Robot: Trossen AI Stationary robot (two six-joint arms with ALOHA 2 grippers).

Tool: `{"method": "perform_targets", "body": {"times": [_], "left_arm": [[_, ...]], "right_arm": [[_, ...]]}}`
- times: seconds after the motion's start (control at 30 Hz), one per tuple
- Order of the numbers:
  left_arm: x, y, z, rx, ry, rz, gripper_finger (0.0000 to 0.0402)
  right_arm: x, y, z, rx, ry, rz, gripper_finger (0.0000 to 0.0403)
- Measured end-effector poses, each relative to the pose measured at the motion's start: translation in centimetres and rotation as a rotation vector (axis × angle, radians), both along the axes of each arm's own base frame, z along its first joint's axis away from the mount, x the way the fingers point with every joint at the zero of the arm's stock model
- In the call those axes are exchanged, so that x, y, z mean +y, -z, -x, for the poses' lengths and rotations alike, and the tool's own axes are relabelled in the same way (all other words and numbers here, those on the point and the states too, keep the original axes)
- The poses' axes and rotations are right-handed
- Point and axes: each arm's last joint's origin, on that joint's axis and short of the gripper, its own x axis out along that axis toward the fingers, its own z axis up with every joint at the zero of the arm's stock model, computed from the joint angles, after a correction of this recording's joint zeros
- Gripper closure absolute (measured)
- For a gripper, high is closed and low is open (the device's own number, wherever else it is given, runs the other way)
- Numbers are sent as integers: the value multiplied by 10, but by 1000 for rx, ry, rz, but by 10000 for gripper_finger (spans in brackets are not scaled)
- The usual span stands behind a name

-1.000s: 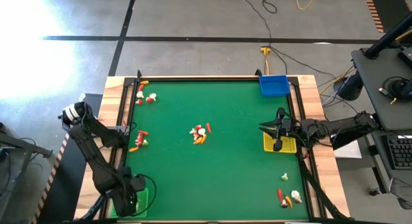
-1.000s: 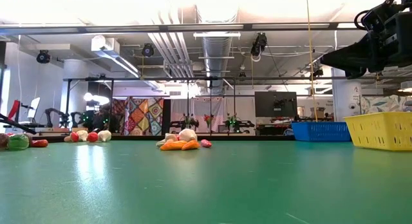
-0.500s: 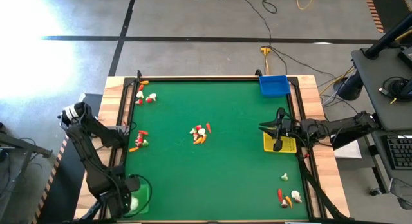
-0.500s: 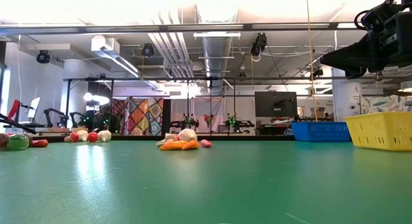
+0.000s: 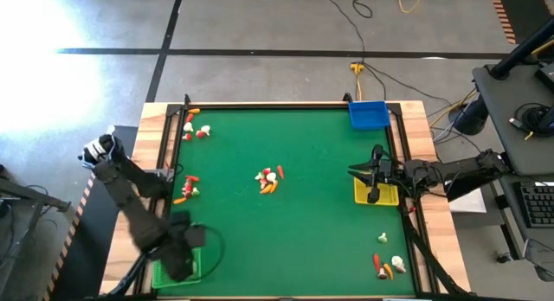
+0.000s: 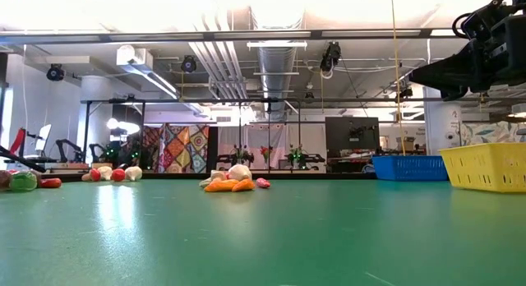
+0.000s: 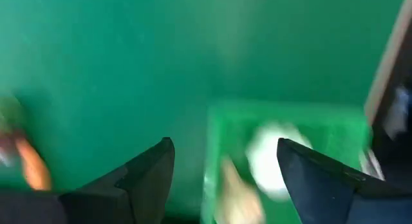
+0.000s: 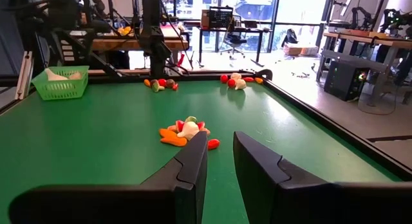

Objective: Sort produce into baskets
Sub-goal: Put the white garlic into the green bin

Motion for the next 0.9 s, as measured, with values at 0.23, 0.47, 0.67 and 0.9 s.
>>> {"method": "perform_targets", "body": {"times": [0.23,0.47,0.67,0.9], "left_arm": [[66,4,-81,-261,54,-113,146],[157,15,-135,-509,4,-215,146],[200,33,-156,-563,-163,-194,152],[205,73,-172,-484,-199,-336,179]], "right_arm": [[0,0,0,0,0,0,335],[0,0,0,0,0,0,335],[0,0,0,0,0,0,335],[0,0,0,1,0,0,335]]}}
